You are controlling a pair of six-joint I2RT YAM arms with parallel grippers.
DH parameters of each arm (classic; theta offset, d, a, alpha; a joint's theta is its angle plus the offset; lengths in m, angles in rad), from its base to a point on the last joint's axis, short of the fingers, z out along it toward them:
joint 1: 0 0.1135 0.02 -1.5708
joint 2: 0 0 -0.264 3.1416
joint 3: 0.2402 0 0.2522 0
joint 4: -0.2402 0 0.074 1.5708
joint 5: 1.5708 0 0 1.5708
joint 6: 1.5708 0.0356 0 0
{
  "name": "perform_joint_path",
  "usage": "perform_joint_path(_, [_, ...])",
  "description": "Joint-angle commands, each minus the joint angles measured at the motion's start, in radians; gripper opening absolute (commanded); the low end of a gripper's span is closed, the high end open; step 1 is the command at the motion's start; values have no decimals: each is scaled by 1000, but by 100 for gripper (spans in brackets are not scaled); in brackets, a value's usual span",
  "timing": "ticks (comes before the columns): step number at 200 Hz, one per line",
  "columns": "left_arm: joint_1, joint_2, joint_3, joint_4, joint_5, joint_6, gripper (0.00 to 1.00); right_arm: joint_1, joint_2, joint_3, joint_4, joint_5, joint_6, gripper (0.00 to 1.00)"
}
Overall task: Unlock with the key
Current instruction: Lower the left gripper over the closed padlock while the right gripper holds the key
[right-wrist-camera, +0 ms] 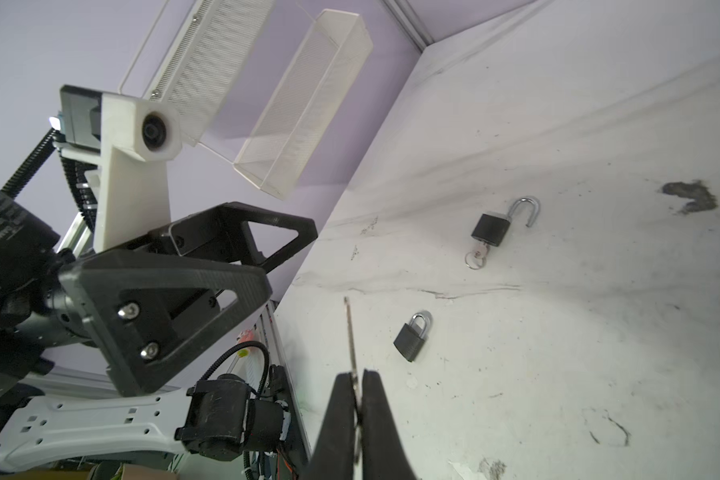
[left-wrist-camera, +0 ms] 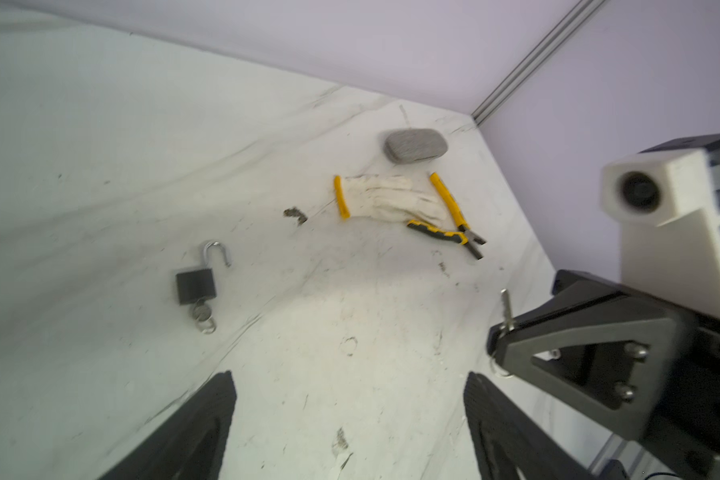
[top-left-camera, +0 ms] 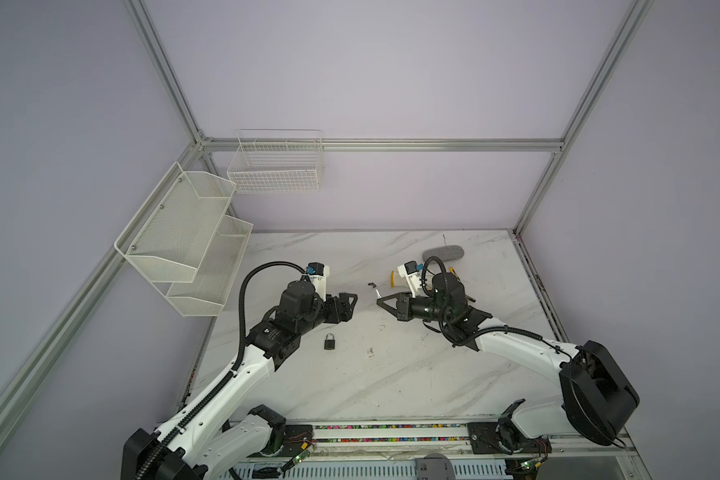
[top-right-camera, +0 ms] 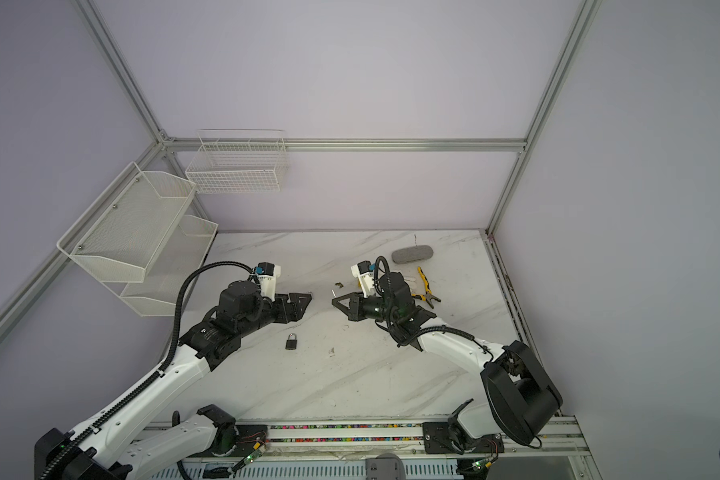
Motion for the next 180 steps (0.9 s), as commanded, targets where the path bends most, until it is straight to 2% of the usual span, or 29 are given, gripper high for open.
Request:
perform_joint_path(1, [0, 41, 64, -185, -92, -13, 88, 9, -1, -23, -64, 72, 20, 0])
perform_joint_path(34, [0, 153, 78, -274, -77, -10, 89, 66, 44, -4, -122, 132, 6, 0])
perform_joint_path(85, [-16, 307, 79, -304, -122, -35, 87, 70, 58, -54, -23, 123, 37, 0])
perform_joint_path(136, [-55, 447, 105, -306, -154, -52, 79, 70, 81, -44, -28, 109, 23, 0])
perform_joint_path(156, [-56, 472, 101, -306, -154, -71, 72, 70, 80, -48, -25, 110, 23, 0])
perform_joint_path(180, [-56, 484, 89, -303, -170, -93, 69, 70, 83, -49, -30, 115, 24, 0])
